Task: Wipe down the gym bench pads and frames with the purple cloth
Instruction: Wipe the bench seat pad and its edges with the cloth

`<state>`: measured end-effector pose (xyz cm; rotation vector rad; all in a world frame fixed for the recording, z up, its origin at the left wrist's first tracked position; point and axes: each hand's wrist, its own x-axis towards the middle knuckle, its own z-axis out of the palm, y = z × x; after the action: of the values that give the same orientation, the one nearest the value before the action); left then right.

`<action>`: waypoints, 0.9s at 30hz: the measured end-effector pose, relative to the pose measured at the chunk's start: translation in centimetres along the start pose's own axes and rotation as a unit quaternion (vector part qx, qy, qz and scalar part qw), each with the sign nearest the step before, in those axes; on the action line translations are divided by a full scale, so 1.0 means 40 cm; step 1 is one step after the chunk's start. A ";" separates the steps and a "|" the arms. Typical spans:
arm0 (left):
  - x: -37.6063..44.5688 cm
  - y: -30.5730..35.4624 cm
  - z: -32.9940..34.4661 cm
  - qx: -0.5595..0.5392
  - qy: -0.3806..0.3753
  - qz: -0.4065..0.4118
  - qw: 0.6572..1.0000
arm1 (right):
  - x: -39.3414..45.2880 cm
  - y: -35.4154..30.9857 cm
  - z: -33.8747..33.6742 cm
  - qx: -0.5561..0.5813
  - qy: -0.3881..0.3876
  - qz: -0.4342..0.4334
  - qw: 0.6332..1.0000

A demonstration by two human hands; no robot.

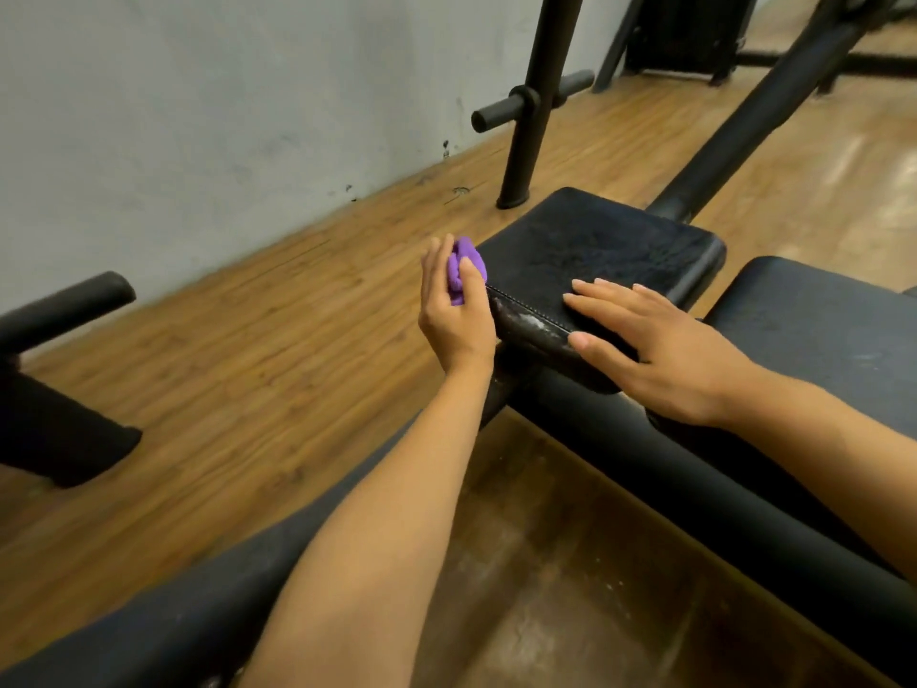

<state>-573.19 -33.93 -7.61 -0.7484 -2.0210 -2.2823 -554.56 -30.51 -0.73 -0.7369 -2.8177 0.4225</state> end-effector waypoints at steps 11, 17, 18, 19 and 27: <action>-0.186 0.015 0.036 -0.008 -0.043 0.122 0.992 | -0.006 -0.004 0.012 0.011 0.042 0.008 0.999; 0.026 0.012 0.030 -0.073 0.075 -0.128 0.986 | -0.008 -0.004 0.006 0.035 0.041 0.012 0.998; 0.020 0.016 0.029 -0.077 0.078 -0.129 0.986 | -0.009 -0.006 0.006 0.038 0.043 0.014 0.998; -0.007 0.019 0.031 -0.067 0.074 -0.109 0.989 | -0.009 -0.006 0.008 0.039 0.044 0.016 0.998; -0.309 0.028 0.059 -0.020 -0.068 0.139 0.988 | -0.003 0.004 0.011 0.076 0.058 0.008 0.995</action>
<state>-561.07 -35.66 -10.73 -1.1382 -1.7879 -2.1707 -554.49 -30.56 -1.22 -0.7280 -2.6395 0.5704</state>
